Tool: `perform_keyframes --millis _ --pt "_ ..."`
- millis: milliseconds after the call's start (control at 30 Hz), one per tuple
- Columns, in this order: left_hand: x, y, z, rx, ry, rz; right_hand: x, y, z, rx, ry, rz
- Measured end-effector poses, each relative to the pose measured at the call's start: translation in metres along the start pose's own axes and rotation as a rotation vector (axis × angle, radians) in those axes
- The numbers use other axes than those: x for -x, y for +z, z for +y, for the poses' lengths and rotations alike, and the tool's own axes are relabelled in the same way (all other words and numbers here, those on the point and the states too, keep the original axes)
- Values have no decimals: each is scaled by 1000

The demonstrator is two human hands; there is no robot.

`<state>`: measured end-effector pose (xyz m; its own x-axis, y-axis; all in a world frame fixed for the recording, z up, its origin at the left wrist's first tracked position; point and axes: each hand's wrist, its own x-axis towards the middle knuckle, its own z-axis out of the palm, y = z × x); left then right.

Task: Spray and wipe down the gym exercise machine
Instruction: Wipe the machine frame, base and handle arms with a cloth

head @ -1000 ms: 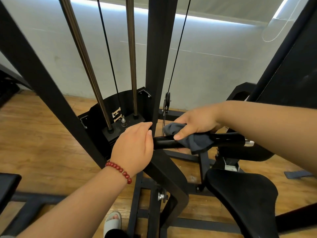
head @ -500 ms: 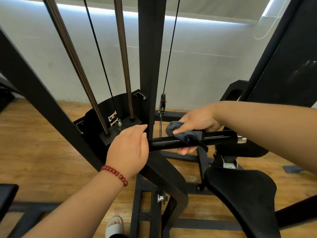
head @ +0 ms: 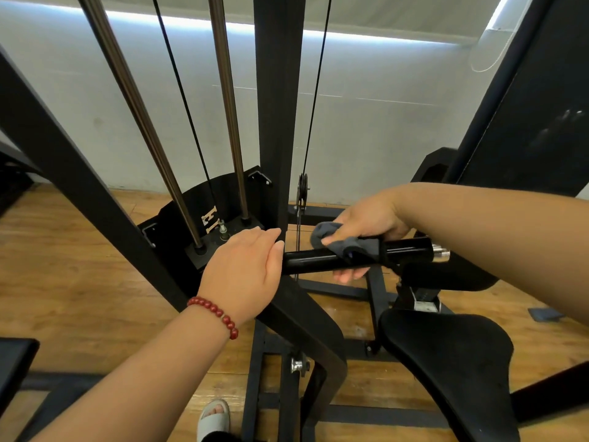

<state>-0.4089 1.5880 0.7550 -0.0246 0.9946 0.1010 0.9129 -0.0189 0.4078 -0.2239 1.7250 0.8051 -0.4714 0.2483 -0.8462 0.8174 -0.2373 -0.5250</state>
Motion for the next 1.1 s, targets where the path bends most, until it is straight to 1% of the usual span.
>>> perform_keyframes --millis 167,233,300,367,433,533,600,733,867,1000,1100 --pt "0 3 29 -30 149 56 40 -20 25 -37 27 -26" --pt "-1 7 40 -32 154 35 40 -21 23 -28 39 -26" --pt "-4 13 50 -4 160 10 33 -15 18 69 28 27" --pt "-6 20 56 -9 175 23 29 -9 14 169 4 94" --pt "-7 27 56 -41 172 55 35 -12 18 123 -7 106" --pt "-6 34 54 -79 174 84 56 -26 39 0 -15 70" --pt "-5 35 54 -92 183 110 66 -32 52 -49 -39 118" --pt "-3 36 59 -119 161 131 69 -27 51 -48 -40 160" --pt "-7 34 72 -79 128 109 62 -18 43 -1 -13 249" --pt "-11 32 87 -56 184 103 79 -27 60 -21 -3 264" --pt "-15 29 99 -39 212 101 101 -36 79 -90 -34 312"
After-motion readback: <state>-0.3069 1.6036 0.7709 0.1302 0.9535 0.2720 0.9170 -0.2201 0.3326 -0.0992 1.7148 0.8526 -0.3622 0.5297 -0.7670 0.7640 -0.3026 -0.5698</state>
